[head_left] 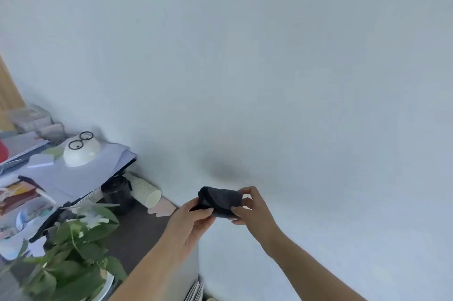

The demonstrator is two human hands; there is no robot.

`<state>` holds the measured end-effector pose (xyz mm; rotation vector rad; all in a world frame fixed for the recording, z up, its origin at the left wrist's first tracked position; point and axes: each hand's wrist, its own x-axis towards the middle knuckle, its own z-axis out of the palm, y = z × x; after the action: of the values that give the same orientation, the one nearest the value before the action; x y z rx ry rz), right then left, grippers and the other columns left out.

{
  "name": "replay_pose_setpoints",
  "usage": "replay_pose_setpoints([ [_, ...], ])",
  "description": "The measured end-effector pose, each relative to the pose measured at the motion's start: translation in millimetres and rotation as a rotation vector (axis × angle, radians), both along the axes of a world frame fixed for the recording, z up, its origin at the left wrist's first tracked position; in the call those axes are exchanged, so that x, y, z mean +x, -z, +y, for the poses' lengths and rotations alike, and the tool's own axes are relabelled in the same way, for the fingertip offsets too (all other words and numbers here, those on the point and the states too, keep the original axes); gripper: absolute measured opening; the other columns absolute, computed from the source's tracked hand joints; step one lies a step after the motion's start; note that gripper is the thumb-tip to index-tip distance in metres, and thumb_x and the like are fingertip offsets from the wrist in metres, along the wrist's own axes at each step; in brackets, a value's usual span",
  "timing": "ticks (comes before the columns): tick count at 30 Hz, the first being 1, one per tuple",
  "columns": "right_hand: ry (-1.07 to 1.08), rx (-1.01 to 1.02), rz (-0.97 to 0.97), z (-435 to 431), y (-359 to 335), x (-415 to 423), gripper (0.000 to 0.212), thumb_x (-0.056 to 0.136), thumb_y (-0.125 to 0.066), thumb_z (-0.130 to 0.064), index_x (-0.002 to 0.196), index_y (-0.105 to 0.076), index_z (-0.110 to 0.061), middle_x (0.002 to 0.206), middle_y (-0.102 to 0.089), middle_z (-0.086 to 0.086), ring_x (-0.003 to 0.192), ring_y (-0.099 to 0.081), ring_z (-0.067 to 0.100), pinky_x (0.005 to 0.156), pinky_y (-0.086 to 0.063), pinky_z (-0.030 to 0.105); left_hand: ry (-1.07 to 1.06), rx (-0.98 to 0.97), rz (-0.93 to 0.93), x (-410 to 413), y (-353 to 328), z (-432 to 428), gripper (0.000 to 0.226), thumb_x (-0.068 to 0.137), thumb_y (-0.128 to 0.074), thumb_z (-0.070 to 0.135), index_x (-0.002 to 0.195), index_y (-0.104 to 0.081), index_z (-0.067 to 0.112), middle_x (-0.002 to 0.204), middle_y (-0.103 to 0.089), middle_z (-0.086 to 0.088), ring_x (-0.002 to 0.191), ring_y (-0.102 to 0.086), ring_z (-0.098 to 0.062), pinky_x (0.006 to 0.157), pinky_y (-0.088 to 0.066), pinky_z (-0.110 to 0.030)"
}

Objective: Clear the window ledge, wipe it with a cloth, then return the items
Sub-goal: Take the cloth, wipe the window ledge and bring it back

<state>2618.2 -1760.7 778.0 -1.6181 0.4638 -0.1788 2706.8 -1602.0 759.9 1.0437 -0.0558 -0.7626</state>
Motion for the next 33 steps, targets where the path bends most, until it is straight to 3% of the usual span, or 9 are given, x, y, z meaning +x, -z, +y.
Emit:
replay_pose_setpoints([
  [7,0.425,-0.163,-0.054,25.4,-67.9,-195.7,0.032,0.089,-0.054,-0.007,0.112,-0.057,-0.028,0.108,-0.069,0.007,0.091,-0.070,0.027,0.081,-0.059,0.031,0.541,-0.031,-0.072,-124.3,-67.7,-29.6,0.031,0.083,-0.062,-0.010,0.109,-0.069,0.005,0.110,-0.072,-0.015,0.105,-0.067,-0.025,0.096,-0.048,-0.034],
  [11,0.736,-0.216,0.016,65.6,-80.5,-344.4,0.032,0.087,-0.055,-0.006,0.109,-0.060,-0.028,0.097,-0.069,0.003,0.074,-0.065,0.016,0.078,-0.058,0.031,0.880,0.003,-0.053,-243.2,-68.6,-41.3,0.030,0.085,-0.063,-0.001,0.116,-0.064,0.000,0.113,-0.070,-0.020,0.111,-0.065,-0.029,0.097,-0.049,-0.038],
  [17,1.114,-0.226,0.241,159.1,-58.6,-553.5,0.030,0.083,-0.058,-0.014,0.104,-0.060,-0.035,0.095,-0.066,-0.001,0.066,-0.064,0.011,0.073,-0.059,0.036,1.292,0.140,0.044,-461.4,-44.5,-9.9,0.030,0.087,-0.061,-0.001,0.116,-0.058,-0.009,0.102,-0.066,-0.022,0.097,-0.061,-0.033,0.091,-0.049,-0.043],
  [20,1.330,-0.235,0.274,225.9,-57.1,-665.0,0.029,0.083,-0.060,-0.012,0.100,-0.058,-0.036,0.095,-0.064,0.000,0.075,-0.067,0.018,0.072,-0.062,0.041,1.485,0.133,0.032,-581.2,-46.1,23.4,0.029,0.085,-0.061,-0.002,0.113,-0.057,-0.006,0.097,-0.066,-0.022,0.092,-0.060,-0.031,0.085,-0.050,-0.041],
  [22,1.497,-0.225,0.277,281.2,-56.8,-742.5,0.029,0.085,-0.062,-0.011,0.106,-0.057,-0.030,0.099,-0.064,0.005,0.085,-0.069,0.026,0.072,-0.062,0.047,1.628,0.114,-0.007,-665.7,-52.0,52.4,0.025,0.082,-0.063,0.000,0.106,-0.059,-0.004,0.101,-0.066,-0.022,0.095,-0.060,-0.031,0.090,-0.049,-0.042],
  [24,1.650,-0.209,0.278,344.5,-57.7,-817.4,0.029,0.087,-0.062,-0.010,0.112,-0.056,-0.025,0.105,-0.064,0.010,0.091,-0.069,0.028,0.073,-0.063,0.041,1.755,0.083,-0.049,-752.3,-58.0,89.7,0.018,0.085,-0.062,0.000,0.104,-0.061,-0.002,0.102,-0.067,-0.020,0.097,-0.062,-0.030,0.094,-0.049,-0.043],
  [27,1.850,-0.191,0.253,444.3,-62.3,-921.7,0.028,0.088,-0.060,-0.007,0.112,-0.056,-0.022,0.107,-0.065,0.014,0.083,-0.068,0.023,0.068,-0.062,0.030,1.948,0.047,-0.066,-880.6,-62.1,155.6,0.024,0.088,-0.062,0.002,0.112,-0.060,-0.001,0.105,-0.068,-0.020,0.099,-0.063,-0.031,0.087,-0.053,-0.039],
  [30,2.028,-0.203,0.210,540.6,-62.6,-1010.0,0.026,0.087,-0.058,-0.004,0.109,-0.057,-0.019,0.100,-0.066,0.019,0.076,-0.066,0.024,0.068,-0.059,0.033,2.121,0.014,-0.100,-992.7,-64.2,230.9,0.026,0.087,-0.064,0.003,0.113,-0.061,0.001,0.105,-0.069,-0.019,0.100,-0.065,-0.031,0.094,-0.051,-0.041],
  [33,2.187,-0.200,0.207,629.1,-59.7,-1082.5,0.026,0.088,-0.056,0.000,0.111,-0.057,-0.014,0.097,-0.065,0.017,0.077,-0.065,0.023,0.065,-0.057,0.029,2.268,0.011,-0.134,-1091.0,-66.6,305.4,0.027,0.087,-0.063,0.001,0.114,-0.058,0.001,0.107,-0.067,-0.019,0.100,-0.064,-0.031,0.088,-0.053,-0.038],
])
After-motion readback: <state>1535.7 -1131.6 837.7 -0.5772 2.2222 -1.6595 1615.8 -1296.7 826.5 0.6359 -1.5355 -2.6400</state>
